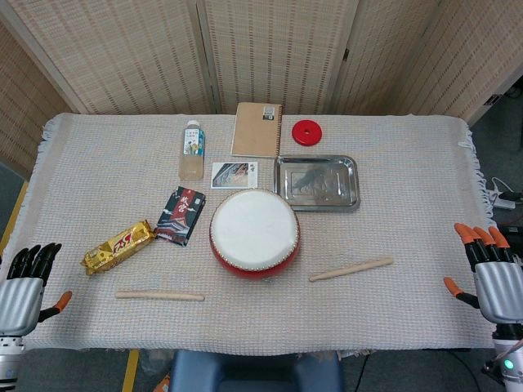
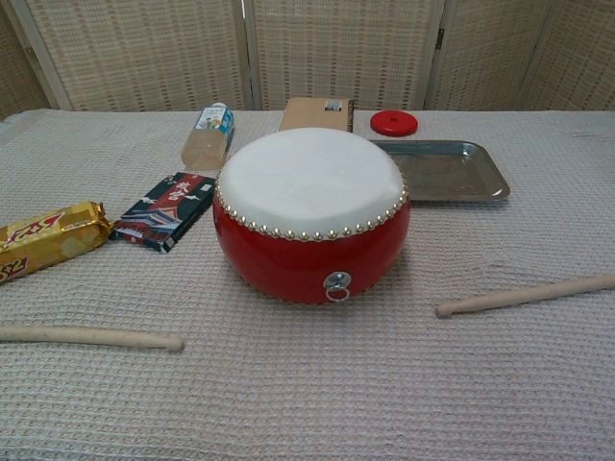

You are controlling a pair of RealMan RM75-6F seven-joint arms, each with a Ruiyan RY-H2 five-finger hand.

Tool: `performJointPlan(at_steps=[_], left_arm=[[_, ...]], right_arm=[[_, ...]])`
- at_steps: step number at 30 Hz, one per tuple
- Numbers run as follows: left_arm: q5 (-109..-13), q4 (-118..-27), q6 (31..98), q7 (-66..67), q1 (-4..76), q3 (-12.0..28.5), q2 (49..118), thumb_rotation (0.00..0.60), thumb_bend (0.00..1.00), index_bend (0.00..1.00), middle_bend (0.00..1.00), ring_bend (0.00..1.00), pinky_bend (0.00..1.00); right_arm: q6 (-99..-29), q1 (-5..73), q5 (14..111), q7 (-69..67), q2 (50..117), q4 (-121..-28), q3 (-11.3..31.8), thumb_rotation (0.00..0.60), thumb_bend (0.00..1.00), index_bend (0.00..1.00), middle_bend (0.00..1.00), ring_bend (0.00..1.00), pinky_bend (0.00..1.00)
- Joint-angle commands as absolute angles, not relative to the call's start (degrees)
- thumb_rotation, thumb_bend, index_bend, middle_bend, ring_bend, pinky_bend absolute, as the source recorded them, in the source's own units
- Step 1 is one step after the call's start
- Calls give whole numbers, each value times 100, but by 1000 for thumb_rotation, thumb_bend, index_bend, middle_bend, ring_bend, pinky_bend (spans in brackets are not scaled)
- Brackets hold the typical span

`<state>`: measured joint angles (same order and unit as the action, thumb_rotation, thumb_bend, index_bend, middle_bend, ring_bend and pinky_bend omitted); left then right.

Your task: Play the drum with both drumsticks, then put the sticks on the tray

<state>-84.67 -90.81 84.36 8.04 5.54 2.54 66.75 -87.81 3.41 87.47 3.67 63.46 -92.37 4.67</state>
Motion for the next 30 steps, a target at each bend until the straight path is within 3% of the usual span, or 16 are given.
performJointPlan(at_steps=[1, 16, 22, 27, 30], left_arm=[[-8467, -9096, 8354, 768, 577, 224, 6668, 600, 281, 74, 84, 49, 72], [-8620, -9204, 8362, 722, 616, 177, 6608, 600, 287, 125, 117, 72, 82], [-8932, -9251, 8057, 545, 905, 135, 6615, 600, 339, 239, 185, 117, 107], [-9088, -9340, 7566, 412, 1251, 93, 6688, 600, 406, 401, 305, 214, 154], [-9192, -9324, 7336, 377, 1438, 63, 6863, 600, 413, 419, 335, 250, 177]], right_arm=[[-8766, 348, 8734, 369, 6360, -9230, 468, 600, 129, 0, 115, 0, 69], [-8883, 299, 8779, 209, 6381, -9139, 455, 600, 128, 0, 115, 0, 69], [-8927, 304, 8797, 141, 6349, -9123, 487, 600, 129, 0, 115, 0, 69], [-8921, 325, 8764, 93, 6318, -9128, 531, 600, 128, 0, 115, 0, 69], [-8895, 349, 8742, 91, 6296, -9140, 555, 600, 128, 0, 115, 0, 69]])
